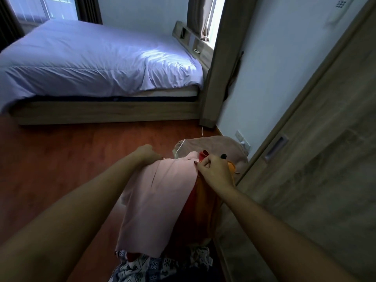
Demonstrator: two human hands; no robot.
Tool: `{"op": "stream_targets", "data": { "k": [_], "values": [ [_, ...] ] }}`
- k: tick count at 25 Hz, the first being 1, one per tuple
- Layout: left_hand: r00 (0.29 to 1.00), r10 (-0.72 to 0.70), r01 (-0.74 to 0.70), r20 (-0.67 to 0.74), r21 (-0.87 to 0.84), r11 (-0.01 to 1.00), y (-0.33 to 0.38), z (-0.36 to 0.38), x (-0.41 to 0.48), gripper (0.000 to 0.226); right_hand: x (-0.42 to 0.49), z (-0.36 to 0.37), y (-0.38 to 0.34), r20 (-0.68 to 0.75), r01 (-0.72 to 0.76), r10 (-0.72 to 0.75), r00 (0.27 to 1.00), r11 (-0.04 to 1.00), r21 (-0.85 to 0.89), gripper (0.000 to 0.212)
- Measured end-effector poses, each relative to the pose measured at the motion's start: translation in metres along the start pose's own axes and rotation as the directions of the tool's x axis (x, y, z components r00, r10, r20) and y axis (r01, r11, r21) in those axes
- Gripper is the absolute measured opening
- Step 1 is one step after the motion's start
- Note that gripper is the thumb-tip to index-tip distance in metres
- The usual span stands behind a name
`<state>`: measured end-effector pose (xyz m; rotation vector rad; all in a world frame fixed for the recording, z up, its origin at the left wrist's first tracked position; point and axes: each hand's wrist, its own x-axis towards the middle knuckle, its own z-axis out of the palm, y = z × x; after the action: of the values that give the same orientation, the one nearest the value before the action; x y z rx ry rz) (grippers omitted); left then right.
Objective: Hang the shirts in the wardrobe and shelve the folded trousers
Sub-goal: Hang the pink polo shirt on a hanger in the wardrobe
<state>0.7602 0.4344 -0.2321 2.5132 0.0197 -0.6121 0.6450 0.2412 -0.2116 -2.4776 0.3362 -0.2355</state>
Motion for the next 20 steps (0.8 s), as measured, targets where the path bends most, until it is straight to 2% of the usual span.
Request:
{"op": "stream_targets", "data": {
  "k": [2,4,5,8,9,11,13,14,16,17,20],
  "values": [
    [0.993,0.047,-0.056,-0.108,-0.076,0.996,0.000,0.007,0.003,0.032,0.001,0.004,0.000,0.008,-0.031,0.031,0.999,0.999,-0.019,0.018],
    [0.958,0.108,-0.176,-0.266,-0.248,0.953,-0.002,0.007,0.000,0.022,0.002,0.007,0.003,0.008,-0.036,0.036,0.999,0.999,-0.005,0.015],
    [0.930,0.146,-0.276,-0.338,-0.377,0.884,-0.004,0.005,-0.005,0.023,0.003,0.006,0.003,0.004,-0.028,0.028,1.000,0.999,0.032,0.016],
    [0.825,0.374,-0.566,-0.425,-0.624,0.539,-0.005,-0.001,-0.042,0.021,0.010,-0.003,-0.001,-0.038,-0.051,0.062,0.997,0.968,0.246,0.013],
    [0.784,0.462,-0.607,-0.414,-0.663,0.438,-0.006,-0.002,-0.057,0.020,0.016,-0.007,-0.003,-0.026,-0.089,0.103,0.994,0.940,0.330,0.014],
    [0.717,0.612,-0.616,-0.334,-0.713,0.333,-0.012,0.002,-0.084,0.016,0.025,-0.013,-0.006,0.118,-0.210,0.175,0.977,0.869,0.449,0.039],
    [0.675,0.706,-0.596,-0.216,-0.724,0.348,-0.019,0.008,-0.098,0.012,0.024,-0.018,-0.007,0.277,-0.292,0.164,0.947,0.797,0.528,0.049],
    [0.680,0.715,-0.569,-0.160,-0.731,0.377,-0.023,0.011,-0.103,0.011,0.018,-0.019,-0.005,0.299,-0.282,0.130,0.945,0.786,0.551,0.045],
    [0.722,0.689,-0.477,-0.059,-0.764,0.434,-0.029,0.017,-0.108,0.011,0.006,-0.022,0.005,0.228,-0.212,0.097,0.969,0.801,0.561,0.026],
    [0.748,0.663,-0.412,-0.015,-0.794,0.447,-0.032,0.020,-0.109,0.021,-0.001,-0.024,0.012,0.158,-0.174,0.102,0.982,0.815,0.553,0.017],
    [0.894,0.430,-0.129,0.125,-0.847,0.515,-0.032,0.028,-0.105,0.049,-0.019,-0.030,0.040,0.070,-0.148,0.131,0.989,0.861,0.486,0.011]
  ]
}}
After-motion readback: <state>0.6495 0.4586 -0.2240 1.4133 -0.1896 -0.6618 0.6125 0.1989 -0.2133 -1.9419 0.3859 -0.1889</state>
